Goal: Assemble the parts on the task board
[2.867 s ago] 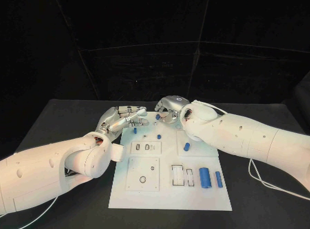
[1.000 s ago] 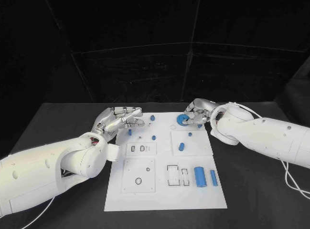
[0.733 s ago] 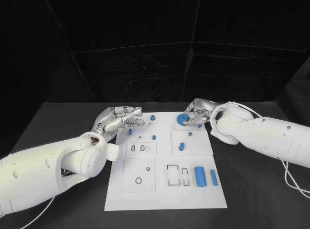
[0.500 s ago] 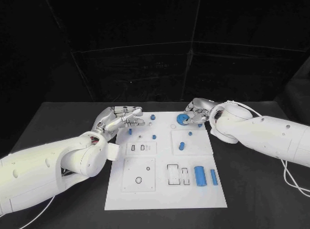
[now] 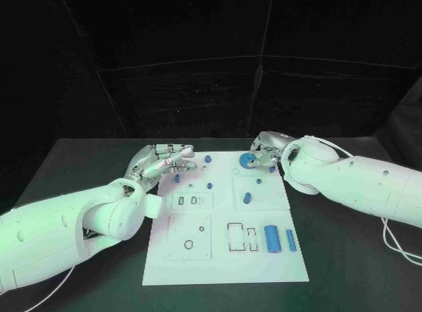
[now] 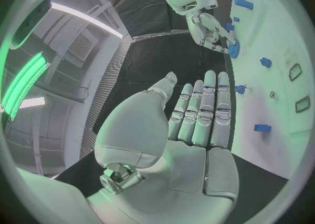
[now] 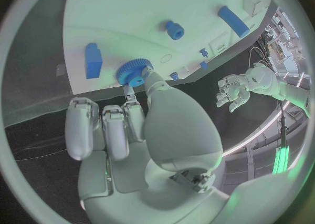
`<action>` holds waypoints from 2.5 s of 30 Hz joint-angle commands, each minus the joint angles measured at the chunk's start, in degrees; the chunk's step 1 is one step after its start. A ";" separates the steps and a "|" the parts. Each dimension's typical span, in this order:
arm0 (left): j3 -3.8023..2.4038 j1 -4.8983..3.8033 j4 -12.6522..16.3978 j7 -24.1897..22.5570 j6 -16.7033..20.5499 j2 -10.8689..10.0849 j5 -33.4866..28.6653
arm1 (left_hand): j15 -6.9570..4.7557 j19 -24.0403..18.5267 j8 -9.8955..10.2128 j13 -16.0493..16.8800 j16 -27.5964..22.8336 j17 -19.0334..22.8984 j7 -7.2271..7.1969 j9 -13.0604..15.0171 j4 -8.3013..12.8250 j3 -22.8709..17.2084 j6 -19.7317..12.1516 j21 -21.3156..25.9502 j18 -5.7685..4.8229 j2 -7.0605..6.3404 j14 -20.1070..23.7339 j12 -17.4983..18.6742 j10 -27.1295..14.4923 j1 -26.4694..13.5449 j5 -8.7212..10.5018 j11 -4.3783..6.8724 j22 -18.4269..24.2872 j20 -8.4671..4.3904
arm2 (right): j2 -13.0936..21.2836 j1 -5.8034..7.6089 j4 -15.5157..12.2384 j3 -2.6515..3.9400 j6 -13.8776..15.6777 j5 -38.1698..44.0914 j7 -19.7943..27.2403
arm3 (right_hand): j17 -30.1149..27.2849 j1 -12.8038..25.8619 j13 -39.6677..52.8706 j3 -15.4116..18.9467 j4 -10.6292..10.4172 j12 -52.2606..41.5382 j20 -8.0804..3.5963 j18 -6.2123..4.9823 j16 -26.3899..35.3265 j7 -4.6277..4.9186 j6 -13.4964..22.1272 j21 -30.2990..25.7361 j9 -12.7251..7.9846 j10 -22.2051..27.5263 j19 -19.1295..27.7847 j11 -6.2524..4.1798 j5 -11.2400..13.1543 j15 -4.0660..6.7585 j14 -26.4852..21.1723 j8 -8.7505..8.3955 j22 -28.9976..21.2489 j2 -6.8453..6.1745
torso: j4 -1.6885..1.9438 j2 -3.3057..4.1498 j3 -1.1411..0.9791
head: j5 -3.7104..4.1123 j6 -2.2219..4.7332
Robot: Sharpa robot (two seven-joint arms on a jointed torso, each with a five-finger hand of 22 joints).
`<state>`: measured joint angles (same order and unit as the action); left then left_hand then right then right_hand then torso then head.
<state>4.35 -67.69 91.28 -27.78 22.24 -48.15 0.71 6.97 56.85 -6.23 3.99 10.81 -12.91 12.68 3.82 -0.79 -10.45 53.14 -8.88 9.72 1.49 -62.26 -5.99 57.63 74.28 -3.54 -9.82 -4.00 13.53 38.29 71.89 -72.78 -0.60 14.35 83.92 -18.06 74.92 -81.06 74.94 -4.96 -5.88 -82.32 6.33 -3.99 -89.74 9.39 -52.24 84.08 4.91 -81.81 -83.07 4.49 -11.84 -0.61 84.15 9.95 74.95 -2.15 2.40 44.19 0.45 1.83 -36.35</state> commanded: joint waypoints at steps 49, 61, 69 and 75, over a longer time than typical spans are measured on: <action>-0.06 -0.14 -0.98 -0.14 -2.14 -1.09 -0.36 | 0.25 0.44 0.37 -0.03 -0.47 -0.19 0.22 -0.03 0.38 -0.12 0.06 0.40 0.78 0.06 0.08 0.33 0.17 0.13 -0.05 -0.19 0.09 0.03 | -9.44 -1.46 -3.96 -0.35 10.08 13.79 -0.04 | 15.08 1.60 5.90 -5.82 1.28 -0.70 -0.93 1.74 -0.26 -0.79 -3.89 1.63 -0.76 -1.46 -1.95 -0.81 -1.29 1.24 5.85 -1.04 4.08 0.61 | 0.10 0.06 0.06 | -1.28 -0.03; -0.06 -0.25 -0.98 -0.17 -2.10 -1.07 -0.38 | 0.25 0.46 0.40 -0.02 -0.50 -0.23 0.20 -0.03 0.46 -0.15 0.05 0.44 0.78 0.07 0.09 0.35 0.18 0.19 -0.05 -0.19 0.10 0.03 | -11.20 -1.89 -2.80 -0.48 6.27 13.61 0.40 | 15.08 2.09 5.95 -6.16 1.22 -0.68 -0.86 1.76 -0.26 -0.71 -3.78 1.67 -0.83 -1.48 -1.98 -0.74 -0.70 1.17 5.85 -1.40 4.17 0.41 | -0.05 0.02 -0.05 | -1.66 -0.47; -0.06 -0.30 -0.91 -0.15 -2.09 -1.05 -0.39 | 0.25 0.46 0.40 -0.02 -0.50 -0.23 0.20 -0.03 0.46 -0.15 0.05 0.44 0.78 0.07 0.09 0.35 0.18 0.19 -0.05 -0.19 0.10 0.03 | -11.64 -2.01 -1.97 -0.53 3.86 13.53 0.11 | 15.08 2.71 5.69 -6.41 1.20 -0.38 -0.75 1.79 -0.26 -0.53 -3.38 1.73 -0.92 -1.21 -2.04 -0.58 -0.07 1.04 5.85 -1.95 4.33 -0.04 | -0.05 0.00 -0.07 | -1.72 -0.57; -0.06 -0.33 -0.78 -0.11 -2.12 -1.09 -0.39 | 0.25 0.46 0.40 -0.02 -0.50 -0.23 0.20 -0.03 0.46 -0.15 0.05 0.44 0.78 0.07 0.09 0.35 0.18 0.19 -0.05 -0.19 0.10 0.03 | -11.70 -2.06 -1.72 -0.55 4.13 13.51 -0.52 | 15.08 2.85 5.44 -6.61 1.31 -0.14 -0.67 1.79 -0.26 -0.43 -3.06 1.74 -0.97 -0.98 -2.04 -0.50 0.23 0.94 5.85 -2.29 4.35 -0.25 | -0.08 0.04 -0.10 | -1.79 -0.58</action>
<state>4.34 -67.90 90.34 -27.49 20.77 -49.21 0.41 6.98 56.82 -6.00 3.99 10.60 -13.07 12.68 3.83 -0.63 -10.62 53.14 -8.66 9.72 1.49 -62.25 -6.00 57.62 74.28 -3.54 -9.82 -3.98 13.56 26.65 69.77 -74.59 -1.11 19.54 97.07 -18.17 74.94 -78.75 74.92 -11.25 -4.55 -82.65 5.62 -3.09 -89.73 9.11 -55.57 85.59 4.00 -83.02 -83.77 3.68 -11.85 0.42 84.15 7.79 74.91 -2.47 2.32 44.23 0.36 0.04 -36.93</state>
